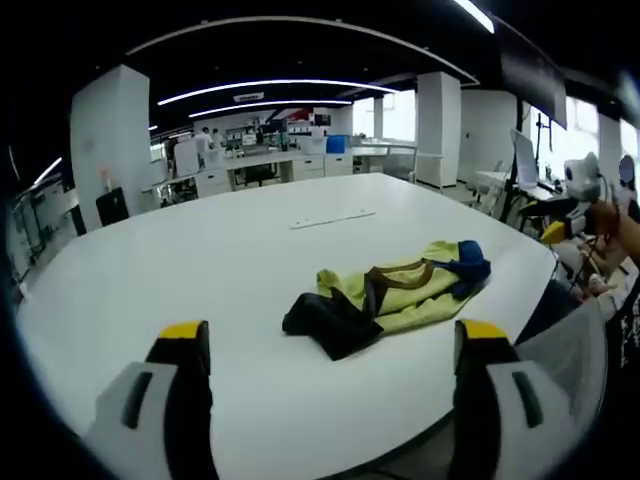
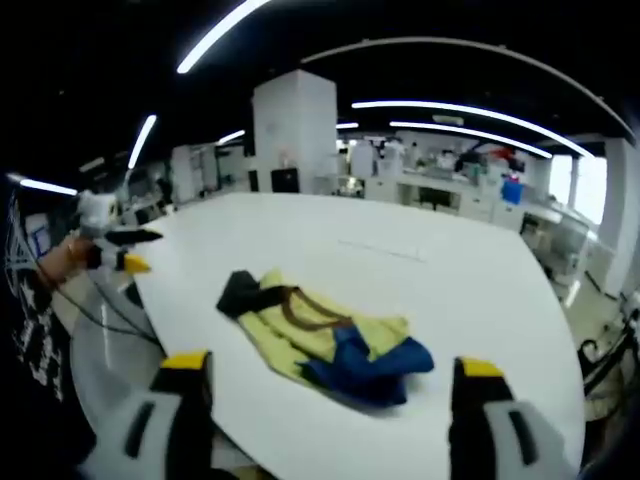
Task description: Fold the garment on the visible template until the final outline fits inside the template.
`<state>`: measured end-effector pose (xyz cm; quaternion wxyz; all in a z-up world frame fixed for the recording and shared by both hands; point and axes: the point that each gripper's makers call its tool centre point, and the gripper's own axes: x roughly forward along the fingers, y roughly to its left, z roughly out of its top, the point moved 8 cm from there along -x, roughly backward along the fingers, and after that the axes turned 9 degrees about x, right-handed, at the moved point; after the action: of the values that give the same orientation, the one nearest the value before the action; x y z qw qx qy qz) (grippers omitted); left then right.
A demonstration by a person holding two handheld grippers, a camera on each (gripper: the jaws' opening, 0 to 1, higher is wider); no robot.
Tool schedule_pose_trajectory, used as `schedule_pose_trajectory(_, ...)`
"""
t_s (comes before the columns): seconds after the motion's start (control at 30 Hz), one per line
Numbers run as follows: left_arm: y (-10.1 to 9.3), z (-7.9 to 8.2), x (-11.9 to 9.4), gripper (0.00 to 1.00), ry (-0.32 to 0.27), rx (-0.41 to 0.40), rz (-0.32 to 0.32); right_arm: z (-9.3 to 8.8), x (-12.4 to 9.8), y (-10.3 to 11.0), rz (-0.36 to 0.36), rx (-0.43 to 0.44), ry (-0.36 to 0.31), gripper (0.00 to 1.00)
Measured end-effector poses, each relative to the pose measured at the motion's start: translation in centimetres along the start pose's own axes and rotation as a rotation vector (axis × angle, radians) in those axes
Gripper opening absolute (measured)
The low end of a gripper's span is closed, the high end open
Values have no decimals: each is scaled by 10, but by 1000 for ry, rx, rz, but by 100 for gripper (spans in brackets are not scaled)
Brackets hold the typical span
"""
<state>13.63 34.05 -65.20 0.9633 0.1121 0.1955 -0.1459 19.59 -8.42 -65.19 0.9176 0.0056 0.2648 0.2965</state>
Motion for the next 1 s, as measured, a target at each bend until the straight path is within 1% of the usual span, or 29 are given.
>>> schedule_pose_trajectory(0.5, -1, 2, 4, 99, 0, 12, -11, 0, 0, -1, 0, 0, -1, 100)
schedule_pose_trajectory(0.77, -2, 0, 7, 99, 12, 13, -12, -4, 1, -5, 4, 5, 8, 100)
schedule_pose_trajectory(1.0, -3, 1, 11, 97, 11, 16, -19, -7, 5, -6, 14, 10, 10, 100)
